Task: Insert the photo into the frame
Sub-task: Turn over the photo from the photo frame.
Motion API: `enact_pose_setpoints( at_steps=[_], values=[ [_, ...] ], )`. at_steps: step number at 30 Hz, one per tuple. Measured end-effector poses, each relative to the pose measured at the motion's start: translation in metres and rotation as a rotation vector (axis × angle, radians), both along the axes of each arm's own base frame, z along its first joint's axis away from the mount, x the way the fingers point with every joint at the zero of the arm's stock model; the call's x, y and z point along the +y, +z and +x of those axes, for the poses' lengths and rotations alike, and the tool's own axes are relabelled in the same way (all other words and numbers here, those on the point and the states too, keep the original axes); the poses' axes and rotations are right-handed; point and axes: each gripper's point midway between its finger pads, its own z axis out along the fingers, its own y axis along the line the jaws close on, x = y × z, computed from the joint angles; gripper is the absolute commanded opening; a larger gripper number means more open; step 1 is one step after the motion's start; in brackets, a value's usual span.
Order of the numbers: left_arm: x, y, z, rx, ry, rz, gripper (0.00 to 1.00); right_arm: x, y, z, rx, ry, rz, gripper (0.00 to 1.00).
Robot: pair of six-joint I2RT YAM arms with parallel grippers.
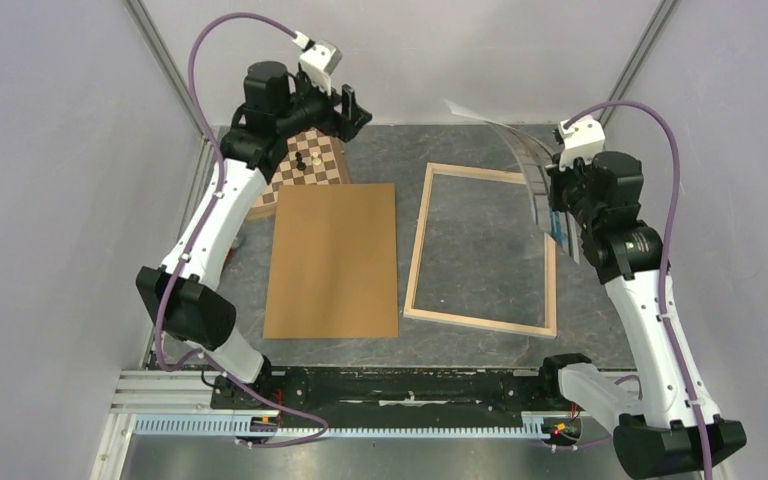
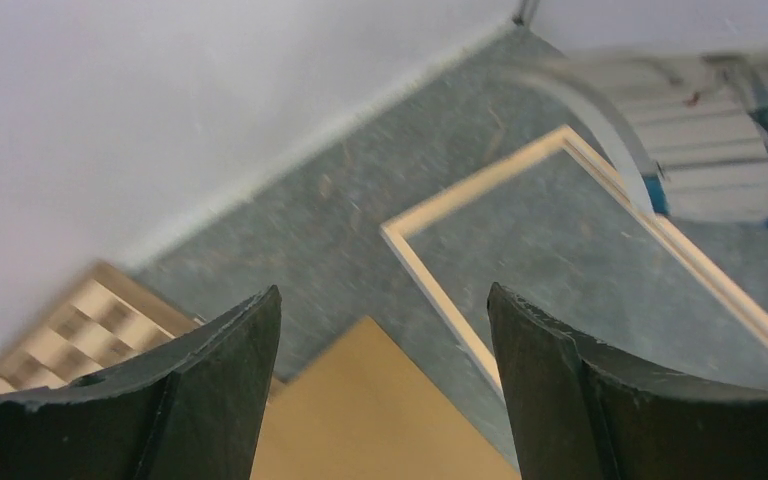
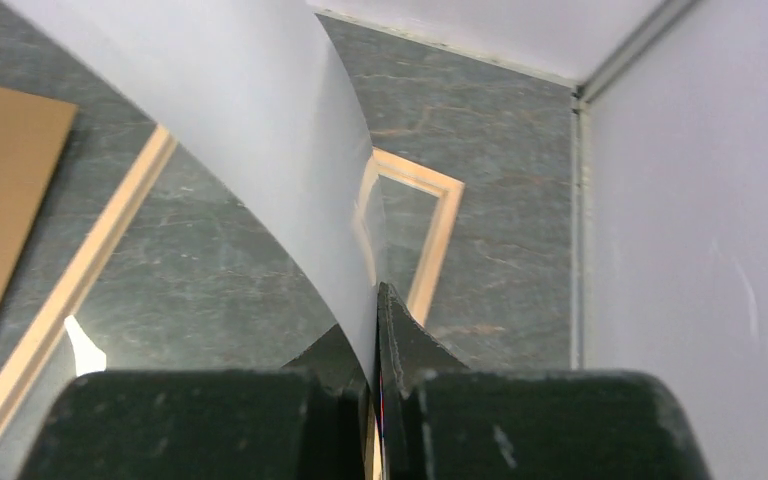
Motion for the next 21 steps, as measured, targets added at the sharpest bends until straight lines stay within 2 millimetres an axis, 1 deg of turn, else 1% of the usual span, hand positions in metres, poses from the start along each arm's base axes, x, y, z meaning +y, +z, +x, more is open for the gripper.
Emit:
enact_pose_setpoints(
  at_steps=[2, 5, 8, 10, 13, 15, 18, 19, 21],
  values=[
    [-0.006, -0.021, -0.012, 0.085, -0.004, -0.027, 0.82, -0.01, 0.001, -0.006, -0.017, -0.043, -0.021, 0.0],
    [-0.023, -0.055, -0.036, 0.195, -0.042, -0.038, 0.83, -0.02, -0.003, -0.013, -0.022, -0.088, -0.048, 0.0],
    [-0.047, -0.087, -0.067, 0.312, -0.107, -0.048, 0.83, -0.027, -0.014, -0.014, -0.002, -0.119, -0.077, 0.0],
    [-0.065, -0.107, -0.088, 0.411, -0.148, -0.072, 0.83, -0.031, -0.027, -0.014, 0.025, -0.135, -0.093, 0.0],
    [-0.09, -0.113, -0.108, 0.5, -0.184, -0.113, 0.83, -0.033, -0.048, -0.014, 0.067, -0.147, -0.109, 0.0],
    [-0.109, -0.107, -0.116, 0.557, -0.193, -0.155, 0.83, -0.033, -0.061, -0.014, 0.092, -0.149, -0.119, 0.0],
    [-0.138, -0.089, -0.115, 0.628, -0.186, -0.232, 0.83, -0.029, -0.076, -0.012, 0.122, -0.143, -0.133, 0.0],
    [-0.149, -0.08, -0.114, 0.665, -0.178, -0.267, 0.83, -0.027, -0.08, -0.011, 0.128, -0.138, -0.138, 0.0],
    [-0.166, -0.072, -0.111, 0.721, -0.168, -0.319, 0.83, -0.021, -0.084, -0.008, 0.135, -0.128, -0.148, 0.0]
  ],
)
